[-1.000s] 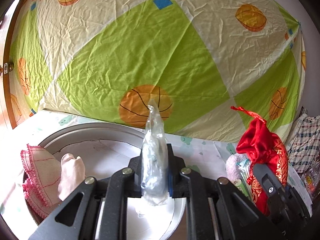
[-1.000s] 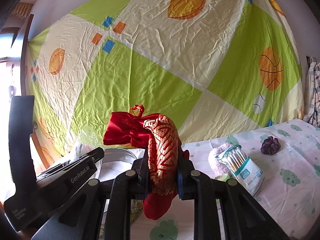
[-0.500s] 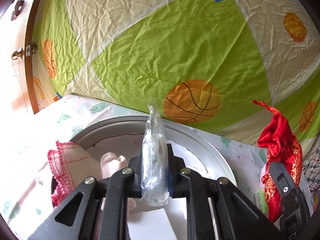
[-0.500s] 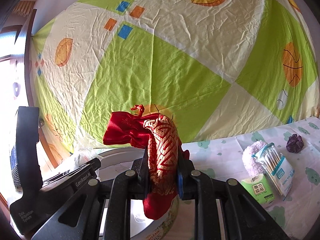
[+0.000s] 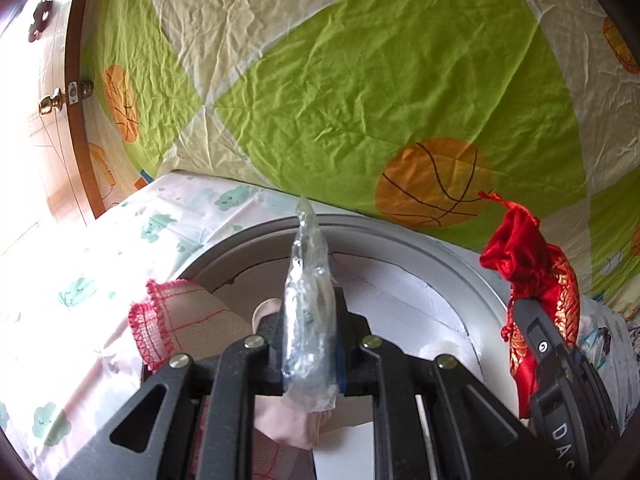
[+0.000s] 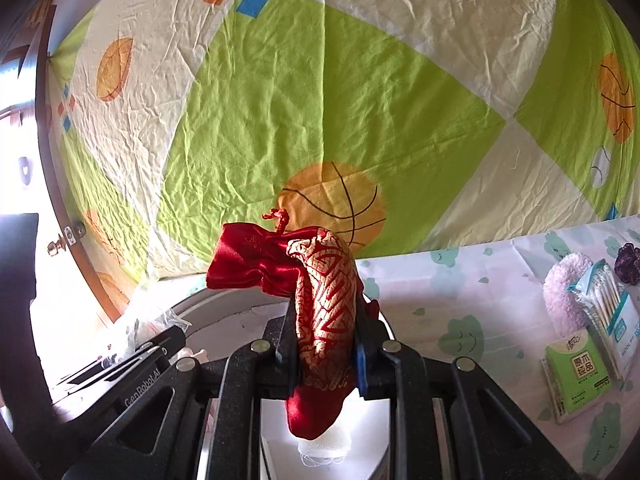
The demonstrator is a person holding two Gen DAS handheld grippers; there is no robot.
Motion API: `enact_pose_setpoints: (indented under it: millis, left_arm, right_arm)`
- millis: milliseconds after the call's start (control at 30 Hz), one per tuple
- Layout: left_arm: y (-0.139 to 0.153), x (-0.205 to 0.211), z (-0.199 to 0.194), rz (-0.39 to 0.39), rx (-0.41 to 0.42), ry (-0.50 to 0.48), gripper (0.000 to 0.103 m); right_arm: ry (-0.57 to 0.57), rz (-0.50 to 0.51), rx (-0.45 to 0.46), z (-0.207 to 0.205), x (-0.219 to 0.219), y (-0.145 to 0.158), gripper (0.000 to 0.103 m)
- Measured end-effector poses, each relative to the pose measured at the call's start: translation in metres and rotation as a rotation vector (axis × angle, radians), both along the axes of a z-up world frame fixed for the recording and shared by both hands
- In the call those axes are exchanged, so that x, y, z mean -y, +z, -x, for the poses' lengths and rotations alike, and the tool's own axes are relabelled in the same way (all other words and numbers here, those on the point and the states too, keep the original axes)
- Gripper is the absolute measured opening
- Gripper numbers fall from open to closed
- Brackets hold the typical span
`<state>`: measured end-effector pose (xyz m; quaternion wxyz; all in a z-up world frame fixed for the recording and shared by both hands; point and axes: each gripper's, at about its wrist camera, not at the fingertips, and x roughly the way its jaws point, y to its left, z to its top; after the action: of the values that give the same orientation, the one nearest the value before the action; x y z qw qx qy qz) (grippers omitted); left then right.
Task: Organize soft objects
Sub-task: 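Carry the plastic bag and red pouch over the tin and open both tools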
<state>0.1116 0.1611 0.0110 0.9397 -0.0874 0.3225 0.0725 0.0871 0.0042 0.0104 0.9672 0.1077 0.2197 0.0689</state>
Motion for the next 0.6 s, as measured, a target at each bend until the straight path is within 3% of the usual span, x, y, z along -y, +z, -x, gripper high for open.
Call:
enact_pose_setpoints:
  millis: [167,600]
  left_arm:
    - [-0.005,-0.001,-0.003,-0.059,-0.055,0.029,0.014]
    - [-0.010,-0.005,-0.007,-0.062,-0.105,0.047,0.016]
  right_arm:
    - [0.017,0.021,-0.046,-0.007,-0.002,-0.011,0.023]
    - [0.090,0.033,-0.079,-0.013,-0.012,-0.017,0.029]
